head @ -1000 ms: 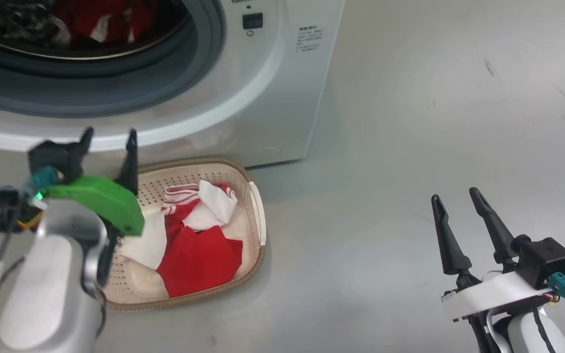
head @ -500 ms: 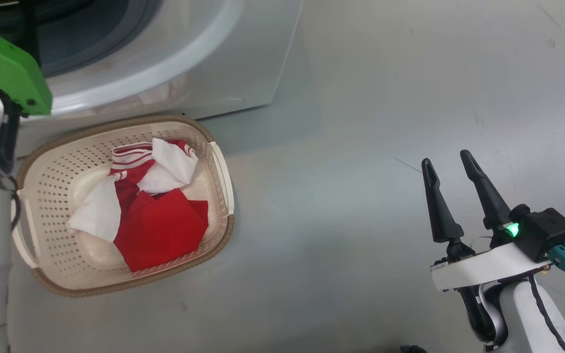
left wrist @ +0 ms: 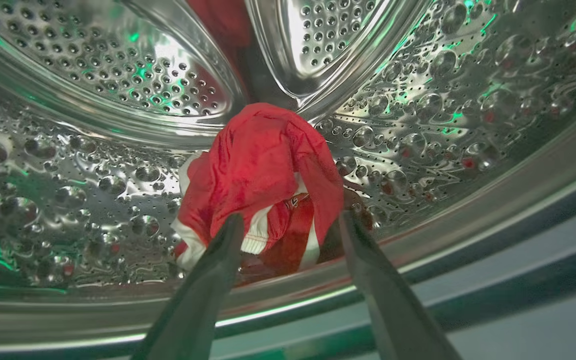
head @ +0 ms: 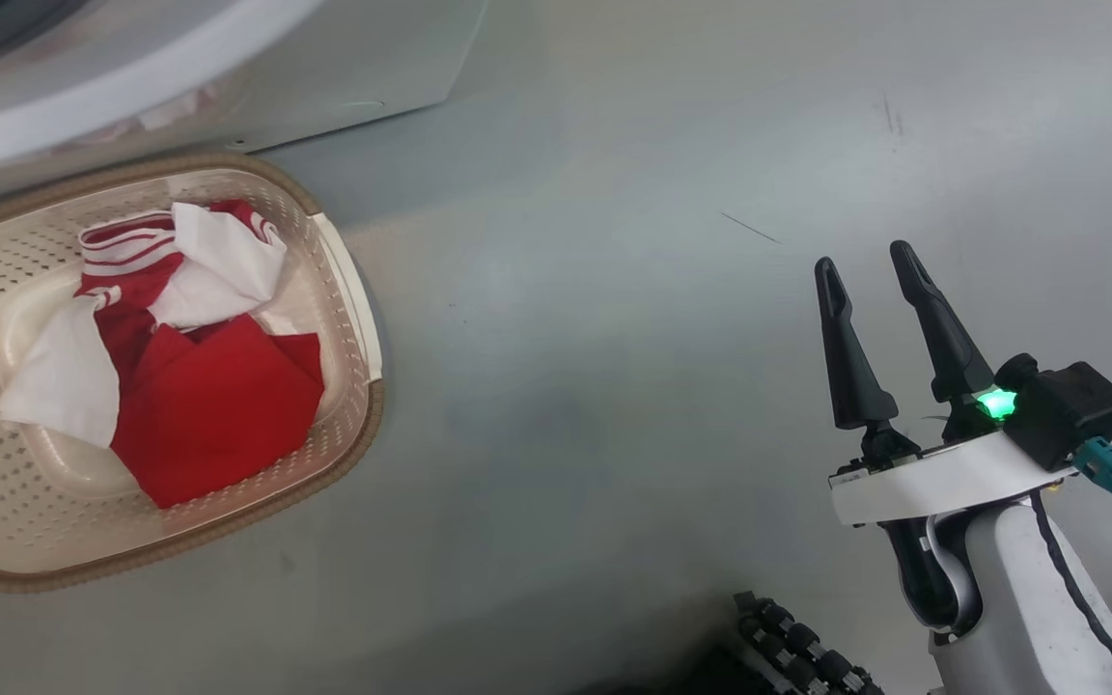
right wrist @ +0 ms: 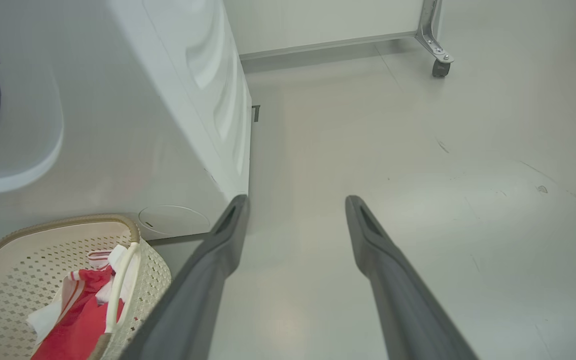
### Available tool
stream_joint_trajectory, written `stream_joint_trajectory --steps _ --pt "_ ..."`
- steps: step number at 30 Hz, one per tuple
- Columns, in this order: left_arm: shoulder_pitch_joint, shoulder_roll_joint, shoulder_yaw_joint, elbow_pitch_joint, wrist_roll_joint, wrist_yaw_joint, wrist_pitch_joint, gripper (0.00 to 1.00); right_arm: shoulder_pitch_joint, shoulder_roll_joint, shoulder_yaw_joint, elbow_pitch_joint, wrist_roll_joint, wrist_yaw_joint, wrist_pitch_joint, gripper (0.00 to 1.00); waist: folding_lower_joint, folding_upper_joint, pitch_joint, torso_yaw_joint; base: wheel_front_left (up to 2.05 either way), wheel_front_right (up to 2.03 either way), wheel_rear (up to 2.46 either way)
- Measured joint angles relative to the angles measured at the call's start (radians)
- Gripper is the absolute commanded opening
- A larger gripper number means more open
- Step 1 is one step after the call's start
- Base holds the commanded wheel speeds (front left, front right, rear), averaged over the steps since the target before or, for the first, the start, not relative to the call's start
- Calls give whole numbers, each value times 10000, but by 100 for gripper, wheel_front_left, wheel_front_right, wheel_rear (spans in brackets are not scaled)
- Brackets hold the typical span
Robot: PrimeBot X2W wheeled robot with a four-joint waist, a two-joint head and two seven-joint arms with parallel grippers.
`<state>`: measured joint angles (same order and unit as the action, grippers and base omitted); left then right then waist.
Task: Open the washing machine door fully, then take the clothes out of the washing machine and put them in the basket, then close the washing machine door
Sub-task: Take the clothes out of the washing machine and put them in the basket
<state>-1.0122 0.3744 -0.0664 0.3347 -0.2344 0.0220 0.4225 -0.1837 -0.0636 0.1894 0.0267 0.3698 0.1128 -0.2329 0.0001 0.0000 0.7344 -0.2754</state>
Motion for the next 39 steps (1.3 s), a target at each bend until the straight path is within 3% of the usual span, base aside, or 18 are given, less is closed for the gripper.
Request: stream_joint_trajectory --steps 21,39 --pt "-2651 1916 326 470 548 -286 1524 100 -779 144 499 715 527 90 -119 100 1 0 1717 -1118 0 0 0" --pt "-3739 2261 479 1126 616 -284 3066 100 -1149 188 698 988 698 92 -194 100 0 0 2317 -1604 0 0 0"
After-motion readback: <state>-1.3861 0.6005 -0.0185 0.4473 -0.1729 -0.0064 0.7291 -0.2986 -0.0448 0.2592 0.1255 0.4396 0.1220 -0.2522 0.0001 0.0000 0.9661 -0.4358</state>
